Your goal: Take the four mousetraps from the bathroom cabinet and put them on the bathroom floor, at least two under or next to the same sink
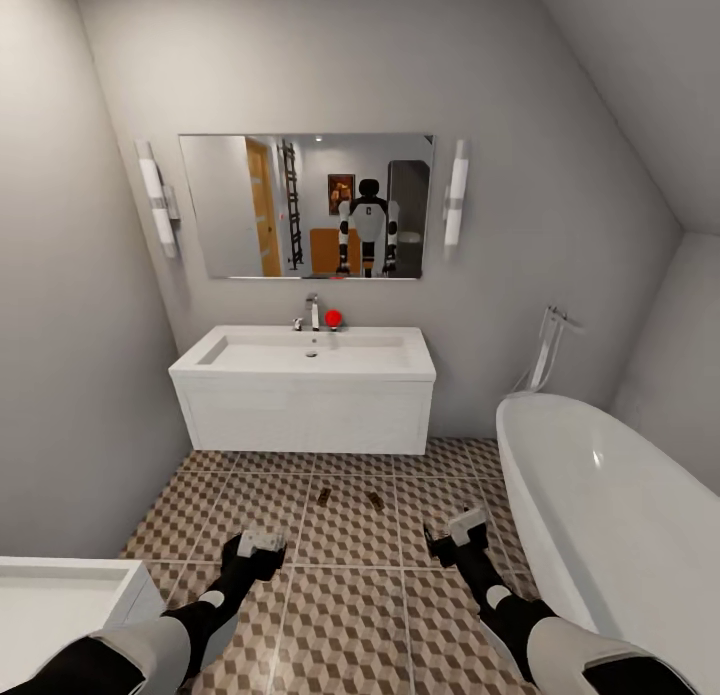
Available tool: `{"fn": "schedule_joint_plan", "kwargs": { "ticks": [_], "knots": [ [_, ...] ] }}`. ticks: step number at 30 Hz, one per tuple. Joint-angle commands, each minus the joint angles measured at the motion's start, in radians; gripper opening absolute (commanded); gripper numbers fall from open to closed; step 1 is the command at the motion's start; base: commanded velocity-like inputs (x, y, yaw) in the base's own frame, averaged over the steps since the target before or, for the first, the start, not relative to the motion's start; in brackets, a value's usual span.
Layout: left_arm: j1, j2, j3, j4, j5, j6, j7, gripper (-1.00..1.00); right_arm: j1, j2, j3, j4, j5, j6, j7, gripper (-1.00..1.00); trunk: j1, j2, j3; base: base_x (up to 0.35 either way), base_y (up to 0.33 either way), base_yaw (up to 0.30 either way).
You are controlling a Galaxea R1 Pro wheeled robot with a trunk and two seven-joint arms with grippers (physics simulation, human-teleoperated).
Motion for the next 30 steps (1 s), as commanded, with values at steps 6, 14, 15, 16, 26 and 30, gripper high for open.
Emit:
{"fn": "schedule_joint_plan", "kwargs": {
  "ticks": [6, 14, 15, 16, 26, 30],
  "knots": [
    [0.070, 0.021, -0.007, 0.005, 0.009, -0.007, -0.001, 1.00, 0.041, -0.003, 0.008, 0.001, -0.003, -0.019, -0.011, 1.00, 0.001, -0.002, -0.002, 0.000, 0.000, 0.000],
    [0.169, 0.047, -0.007, 0.006, 0.009, -0.009, -0.001, 1.00, 0.096, -0.004, 0.008, 0.002, -0.009, -0.038, -0.011, 1.00, 0.001, -0.002, -0.002, 0.000, 0.000, 0.000],
    [0.177, 0.050, -0.007, 0.006, 0.009, -0.010, -0.001, 1.00, 0.104, -0.004, 0.008, 0.002, -0.009, -0.039, -0.011, 1.00, 0.001, -0.002, -0.002, 0.000, 0.000, 0.000],
    [0.186, 0.054, -0.007, 0.006, 0.009, -0.010, 0.000, 1.00, 0.110, -0.004, 0.008, 0.002, -0.009, -0.040, -0.011, 1.00, 0.001, -0.002, -0.002, 0.000, 0.000, 0.000],
    [0.278, 0.084, -0.007, 0.006, 0.010, -0.009, 0.002, 1.00, 0.179, -0.004, 0.006, 0.002, -0.010, -0.054, -0.011, 1.00, 0.001, -0.002, -0.002, 0.000, 0.000, 0.000],
    [0.305, 0.087, -0.007, 0.006, 0.010, -0.009, 0.004, 1.00, 0.195, -0.005, 0.006, 0.002, -0.017, -0.058, -0.011, 1.00, 0.001, -0.002, -0.002, 0.000, 0.000, 0.000]
  ]
}}
